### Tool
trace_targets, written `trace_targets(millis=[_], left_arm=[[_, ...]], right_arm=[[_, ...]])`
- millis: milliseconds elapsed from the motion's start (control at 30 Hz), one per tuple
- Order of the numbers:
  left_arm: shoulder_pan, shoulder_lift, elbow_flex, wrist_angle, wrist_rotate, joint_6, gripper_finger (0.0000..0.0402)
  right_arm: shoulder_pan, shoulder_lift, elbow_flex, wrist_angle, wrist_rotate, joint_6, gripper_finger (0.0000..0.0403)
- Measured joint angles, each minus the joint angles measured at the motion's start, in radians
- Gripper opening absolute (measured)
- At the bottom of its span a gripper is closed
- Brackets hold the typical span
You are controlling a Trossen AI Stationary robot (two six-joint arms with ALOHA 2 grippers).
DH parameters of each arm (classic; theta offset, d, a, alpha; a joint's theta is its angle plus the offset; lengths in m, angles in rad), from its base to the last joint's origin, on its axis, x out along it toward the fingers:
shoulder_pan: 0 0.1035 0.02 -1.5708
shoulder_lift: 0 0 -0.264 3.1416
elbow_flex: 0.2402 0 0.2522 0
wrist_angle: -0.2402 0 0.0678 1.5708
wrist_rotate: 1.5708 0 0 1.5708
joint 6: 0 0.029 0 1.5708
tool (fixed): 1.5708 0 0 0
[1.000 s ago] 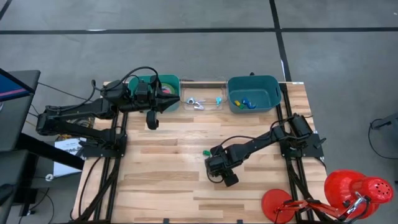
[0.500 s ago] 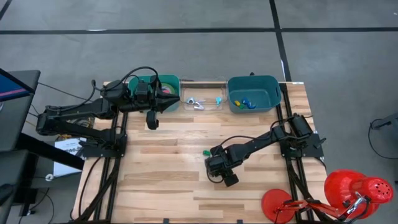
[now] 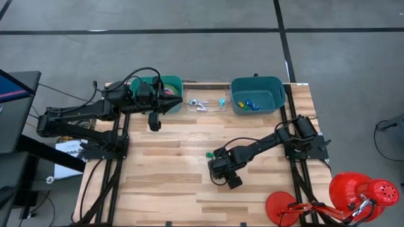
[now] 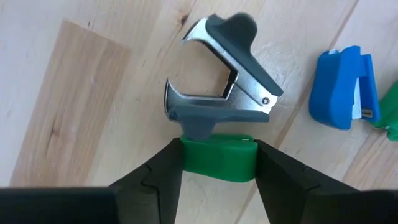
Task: Pick and place Stapler, Stapler remover, tape
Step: Put the green stapler into the dark blue bin
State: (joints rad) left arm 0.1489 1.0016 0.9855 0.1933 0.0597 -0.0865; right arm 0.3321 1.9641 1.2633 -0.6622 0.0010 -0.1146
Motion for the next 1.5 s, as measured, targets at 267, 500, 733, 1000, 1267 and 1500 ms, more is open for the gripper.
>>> trace_targets(millis=[267,500,733,1000,1267,1500], left_arm=[[0.000,0.000,0.000,0.003,0.000,0.000,0.0021],[0.000,0.000,0.000,0.004,0.000,0.000,0.0021],[0.000,0.000,0.000,0.004,0.000,0.000,0.0021],[0.000,0.000,0.000,0.005,0.000,0.000,0.0021],[0.000,0.000,0.000,0.007,0.000,0.000,0.0021],[0.000,0.000,0.000,0.010,0.000,0.000,0.0021]], right_arm=[[-0.007,-0.016,0.000,-0.015,0.000,0.000,0.0157],[-0.030,-0.072,-0.001,-0.055,0.000,0.000,0.0163],[-0.083,-0.150,0.000,-0.075,0.001,0.001,0.0158],[-0.162,-0.226,0.000,-0.088,0.003,0.000,0.0162],[-0.274,-0.312,0.000,-0.103,0.003,-0.016,0.0164],[-0.412,-0.393,0.000,-0.191,0.003,-0.017,0.0161]])
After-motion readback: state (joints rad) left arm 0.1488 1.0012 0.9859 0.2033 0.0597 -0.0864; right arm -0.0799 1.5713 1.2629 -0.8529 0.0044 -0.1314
